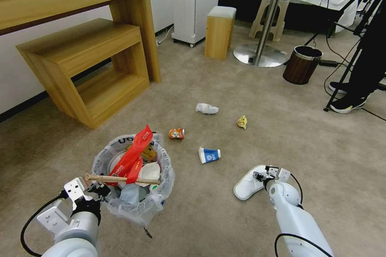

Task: Pick up the trash bin and place the garbage on the floor into it.

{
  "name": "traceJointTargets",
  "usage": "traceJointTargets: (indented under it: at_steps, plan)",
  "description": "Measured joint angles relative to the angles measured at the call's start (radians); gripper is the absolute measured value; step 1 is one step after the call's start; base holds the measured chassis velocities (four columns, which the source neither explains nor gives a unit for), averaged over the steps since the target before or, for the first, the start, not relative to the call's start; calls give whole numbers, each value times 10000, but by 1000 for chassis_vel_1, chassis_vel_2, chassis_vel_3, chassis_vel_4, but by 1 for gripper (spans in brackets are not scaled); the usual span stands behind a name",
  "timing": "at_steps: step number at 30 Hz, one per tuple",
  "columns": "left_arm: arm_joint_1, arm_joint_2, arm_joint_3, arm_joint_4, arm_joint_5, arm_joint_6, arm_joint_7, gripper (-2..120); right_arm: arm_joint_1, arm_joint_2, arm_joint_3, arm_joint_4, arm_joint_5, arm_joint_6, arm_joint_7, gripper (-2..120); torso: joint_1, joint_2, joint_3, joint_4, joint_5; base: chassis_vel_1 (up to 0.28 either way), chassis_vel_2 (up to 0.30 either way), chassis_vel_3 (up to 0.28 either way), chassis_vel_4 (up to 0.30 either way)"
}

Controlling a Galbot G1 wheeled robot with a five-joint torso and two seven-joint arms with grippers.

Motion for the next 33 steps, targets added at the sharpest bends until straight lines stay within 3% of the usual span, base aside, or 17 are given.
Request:
traceJointTargets:
  at_steps: [4, 15, 17, 21, 27, 33]
  plan:
    - [39, -18, 53, -13, 74, -1, -11, 1, -41, -99, 40, -75, -92, 42, -65, 27, 0, 0, 0, 0, 0, 0, 0, 0, 0]
    - [52, -12, 32, -32, 105, -38, -26, 1, -210, -285, -13, 29, -214, 282, -119, 25, 0, 0, 0, -1, 2, 0, 0, 0, 0]
    - [34, -4, 10, -27, 97, -52, -37, 1, -330, -373, -90, 417, -200, 293, -104, 18, 0, -1, 0, -1, 0, 0, 0, 0, 0]
    - [12, 0, 18, -17, 97, -54, -50, 1, -320, -407, -152, 537, -200, 293, -57, 17, 0, -1, 0, 0, 0, 0, 0, 0, 0]
    - [10, 47, -17, -17, 83, -54, -54, 1, -199, -410, -213, 314, -234, 340, -63, 0, 0, -1, 0, 0, 1, 0, 0, 0, 0]
    - [-30, 80, -72, 23, 52, -55, -59, 1, -517, -555, -365, 1163, -207, 527, -155, 0, 0, 0, 1, 1, 1, 0, 0, 0, 0]
